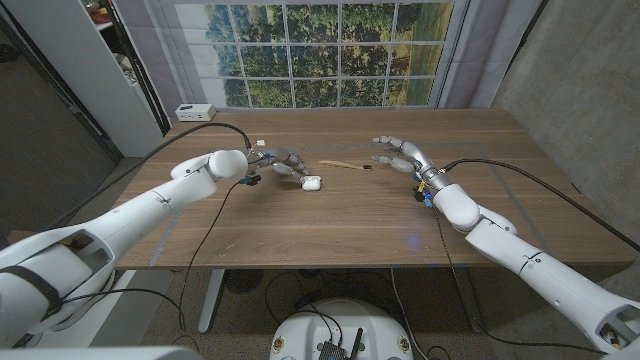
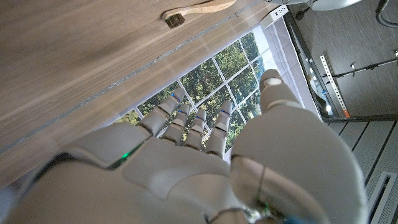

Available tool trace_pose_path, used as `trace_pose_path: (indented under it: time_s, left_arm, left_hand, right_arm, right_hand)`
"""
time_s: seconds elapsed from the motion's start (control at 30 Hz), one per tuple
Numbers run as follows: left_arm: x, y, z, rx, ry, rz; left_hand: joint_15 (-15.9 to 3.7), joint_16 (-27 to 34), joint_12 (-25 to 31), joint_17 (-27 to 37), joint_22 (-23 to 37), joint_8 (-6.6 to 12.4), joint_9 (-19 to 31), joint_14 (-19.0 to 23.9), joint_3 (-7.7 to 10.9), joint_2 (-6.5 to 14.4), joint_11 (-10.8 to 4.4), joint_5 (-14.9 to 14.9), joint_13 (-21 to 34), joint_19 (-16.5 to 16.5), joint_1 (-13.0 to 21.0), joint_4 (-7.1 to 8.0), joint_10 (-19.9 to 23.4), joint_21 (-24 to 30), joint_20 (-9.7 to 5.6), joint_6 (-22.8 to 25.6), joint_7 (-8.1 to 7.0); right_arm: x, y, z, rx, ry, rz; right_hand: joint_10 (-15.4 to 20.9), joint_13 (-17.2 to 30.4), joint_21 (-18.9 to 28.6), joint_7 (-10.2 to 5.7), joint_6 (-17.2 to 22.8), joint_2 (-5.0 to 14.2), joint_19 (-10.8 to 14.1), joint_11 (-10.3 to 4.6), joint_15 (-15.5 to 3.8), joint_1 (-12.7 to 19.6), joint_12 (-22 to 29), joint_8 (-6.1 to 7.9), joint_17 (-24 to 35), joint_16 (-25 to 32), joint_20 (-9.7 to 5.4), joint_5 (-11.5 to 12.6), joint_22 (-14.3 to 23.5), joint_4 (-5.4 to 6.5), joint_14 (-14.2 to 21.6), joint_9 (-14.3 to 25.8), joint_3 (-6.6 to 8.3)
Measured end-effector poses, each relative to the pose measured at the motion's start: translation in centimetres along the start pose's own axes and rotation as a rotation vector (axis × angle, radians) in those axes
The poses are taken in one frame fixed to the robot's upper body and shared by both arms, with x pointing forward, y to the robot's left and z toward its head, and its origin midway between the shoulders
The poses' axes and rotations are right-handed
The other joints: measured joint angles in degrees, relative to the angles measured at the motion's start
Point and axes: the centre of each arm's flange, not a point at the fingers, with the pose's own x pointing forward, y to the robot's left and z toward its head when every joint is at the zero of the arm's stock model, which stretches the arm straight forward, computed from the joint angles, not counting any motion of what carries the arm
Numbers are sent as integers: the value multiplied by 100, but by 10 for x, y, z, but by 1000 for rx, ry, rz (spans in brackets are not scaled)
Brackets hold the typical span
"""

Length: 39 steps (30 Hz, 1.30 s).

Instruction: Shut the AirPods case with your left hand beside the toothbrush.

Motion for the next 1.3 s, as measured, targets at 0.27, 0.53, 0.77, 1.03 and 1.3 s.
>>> trace_pose_path:
  time_s: [0.27,0.53,0.77,1.03,1.3]
  left_arm:
    - [2,-3,3,14,3,5]
    - [3,-8,7,19,4,19]
    - [-3,-9,7,2,2,54]
    - [-24,-5,6,-32,-3,139]
    - [-46,-2,6,-71,-5,244]
  left_hand:
    - [-52,22,70,-15,1,76,16,97,-16,168,-102,44,-52,114,281,-15,104,-44,-10,325,63]
    - [-103,43,122,-15,2,113,113,250,-74,284,-120,44,-79,206,551,-40,208,-92,2,437,167]
    - [-113,43,145,1,14,-372,175,362,-510,170,-90,44,-130,399,482,162,298,-213,-47,-635,41]
    - [-124,43,214,6,19,-524,158,475,-746,236,-133,44,-127,410,283,334,401,-283,-59,-1334,-50]
    - [-135,43,229,28,19,-566,95,527,-966,335,-165,44,-115,481,-15,555,451,-354,-71,-2032,-61]
  right_arm:
    - [-4,-2,-3,3,7,-9]
    - [-7,-5,-5,9,6,-14]
    - [-9,-7,-9,11,8,-16]
    - [-7,-12,-10,11,6,-20]
    - [-5,-19,-11,12,8,-26]
  right_hand:
    - [0,0,-45,0,0,31,0,0,0,-31,0,0,0,0,0,0,0,24,0,0,-24]
    - [43,-1,-45,31,31,31,0,-2,3,-31,21,0,0,35,0,0,0,24,3,0,-24]
    - [43,-1,-66,31,31,31,0,-1,3,-31,21,0,0,44,0,0,-1,23,3,-1,-72]
    - [43,-1,-82,31,31,61,0,-1,4,-61,21,0,0,44,0,0,-1,23,4,-1,-72]
    - [42,-1,-82,30,30,80,86,-1,3,-80,21,-34,0,44,-59,0,-1,40,4,-1,-89]
